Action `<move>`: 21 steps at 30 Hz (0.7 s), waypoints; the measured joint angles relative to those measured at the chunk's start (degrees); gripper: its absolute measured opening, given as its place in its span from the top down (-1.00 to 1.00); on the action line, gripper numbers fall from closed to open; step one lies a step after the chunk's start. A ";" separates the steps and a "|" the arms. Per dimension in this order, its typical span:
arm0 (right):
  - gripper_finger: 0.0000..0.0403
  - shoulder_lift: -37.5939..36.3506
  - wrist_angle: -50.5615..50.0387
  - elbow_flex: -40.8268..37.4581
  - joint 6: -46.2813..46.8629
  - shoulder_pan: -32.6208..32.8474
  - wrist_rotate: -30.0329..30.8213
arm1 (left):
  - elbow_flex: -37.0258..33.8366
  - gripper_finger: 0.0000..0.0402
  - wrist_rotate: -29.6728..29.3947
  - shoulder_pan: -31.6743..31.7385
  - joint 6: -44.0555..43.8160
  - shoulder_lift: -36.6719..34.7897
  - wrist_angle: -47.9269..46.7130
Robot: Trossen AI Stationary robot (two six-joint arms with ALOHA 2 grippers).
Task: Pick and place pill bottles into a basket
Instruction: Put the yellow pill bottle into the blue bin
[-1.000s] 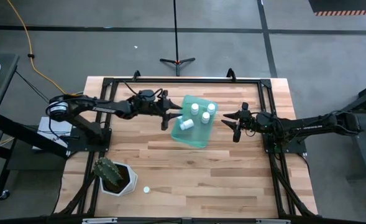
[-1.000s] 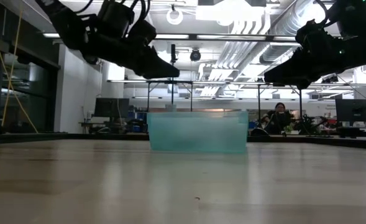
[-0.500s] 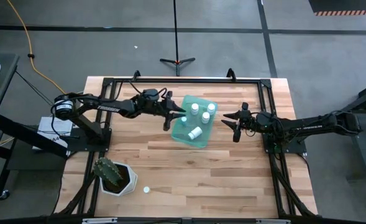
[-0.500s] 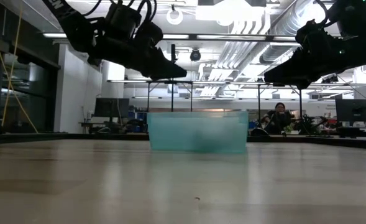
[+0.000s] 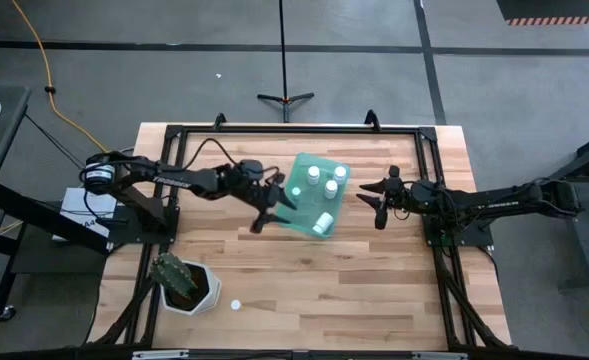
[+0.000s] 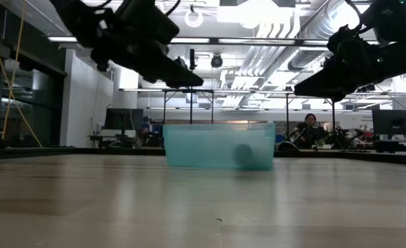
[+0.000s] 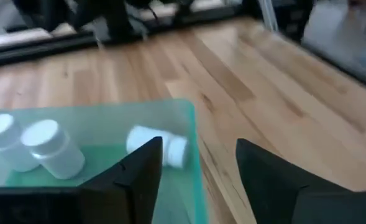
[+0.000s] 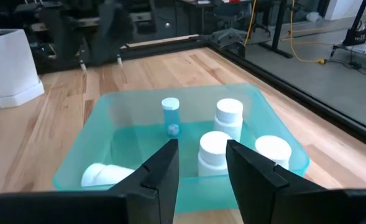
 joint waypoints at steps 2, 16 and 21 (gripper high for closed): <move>0.38 0.02 0.00 0.00 0.11 0.01 0.00 | 2.86 -0.24 -2.34 -1.56 2.18 -0.23 -6.90; 0.38 0.02 -0.71 0.00 1.62 -0.02 -0.04 | 38.84 -0.19 -22.15 -12.73 0.39 -0.69 -64.74; 0.38 0.02 -1.07 0.00 1.62 -0.02 -0.04 | 49.20 -0.12 -31.58 -20.31 -5.30 -0.71 -74.72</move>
